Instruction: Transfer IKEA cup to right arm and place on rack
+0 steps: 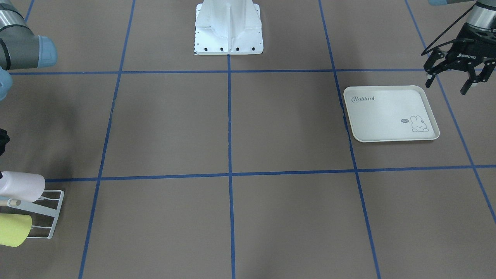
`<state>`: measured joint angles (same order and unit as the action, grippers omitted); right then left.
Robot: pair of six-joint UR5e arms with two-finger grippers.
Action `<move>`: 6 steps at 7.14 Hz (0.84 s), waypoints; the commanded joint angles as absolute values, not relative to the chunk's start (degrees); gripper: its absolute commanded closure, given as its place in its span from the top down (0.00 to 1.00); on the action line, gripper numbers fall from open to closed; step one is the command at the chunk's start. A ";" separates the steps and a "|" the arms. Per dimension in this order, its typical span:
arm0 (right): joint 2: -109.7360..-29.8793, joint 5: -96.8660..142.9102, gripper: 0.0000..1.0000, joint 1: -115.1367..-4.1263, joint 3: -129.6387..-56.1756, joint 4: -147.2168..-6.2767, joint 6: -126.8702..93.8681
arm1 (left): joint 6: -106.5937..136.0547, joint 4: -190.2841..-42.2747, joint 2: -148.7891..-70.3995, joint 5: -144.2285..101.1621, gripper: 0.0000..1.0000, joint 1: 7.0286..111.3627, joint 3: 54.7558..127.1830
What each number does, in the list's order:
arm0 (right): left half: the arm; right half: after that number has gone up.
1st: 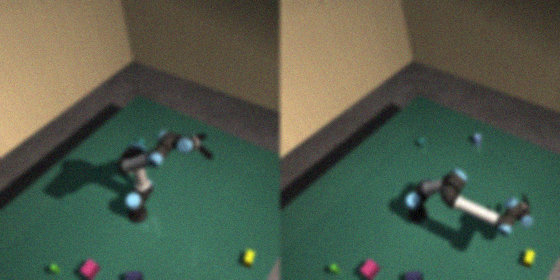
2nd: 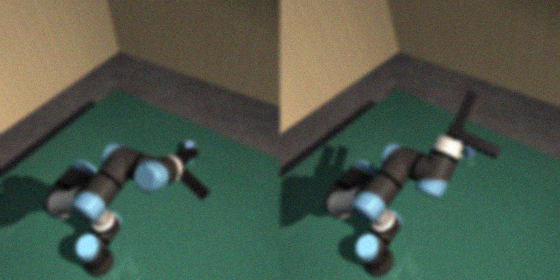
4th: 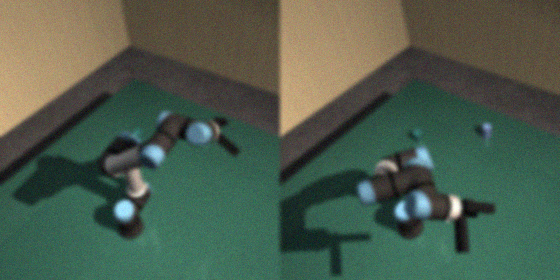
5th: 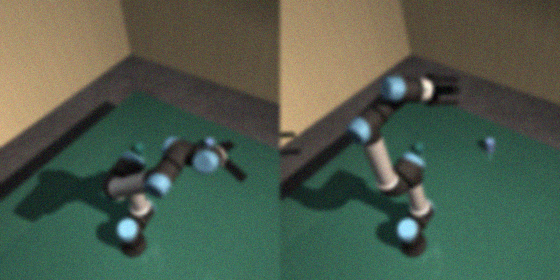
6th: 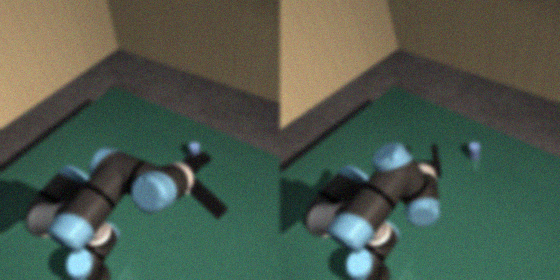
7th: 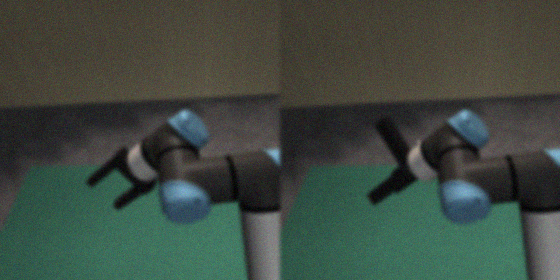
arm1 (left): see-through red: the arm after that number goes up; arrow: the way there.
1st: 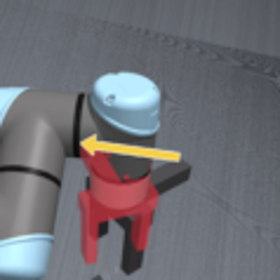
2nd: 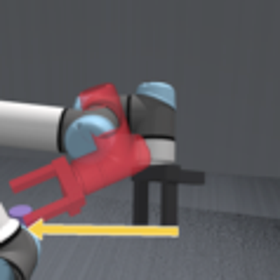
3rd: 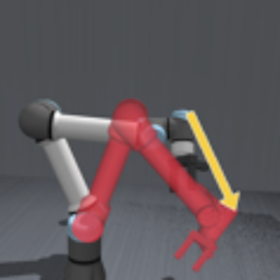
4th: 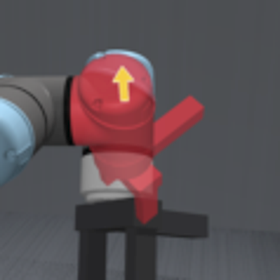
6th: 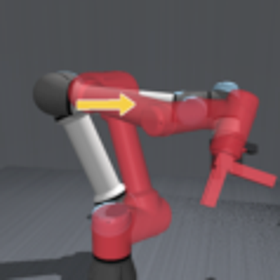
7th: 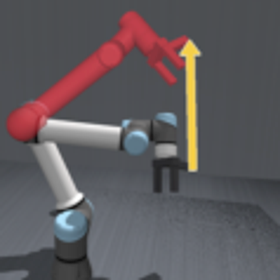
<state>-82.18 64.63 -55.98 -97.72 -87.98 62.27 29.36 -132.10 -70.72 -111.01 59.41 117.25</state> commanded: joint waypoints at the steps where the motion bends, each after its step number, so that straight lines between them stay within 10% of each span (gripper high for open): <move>1: -81.74 64.60 0.46 -55.81 -97.30 -87.63 63.45 | 29.44 -132.10 -70.66 -111.01 1.00 59.41 117.33; 3: -81.65 65.04 0.88 -55.81 -97.21 -87.54 67.75 | 29.44 -132.10 -70.66 -111.01 1.00 59.41 117.25; 6: -81.65 64.95 0.98 -55.81 -97.12 -87.54 68.82 | 29.44 -132.10 -70.66 -111.01 1.00 59.41 117.16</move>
<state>-81.66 64.99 -55.81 -97.15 -87.54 68.55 29.44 -132.10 -70.66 -111.01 59.41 117.22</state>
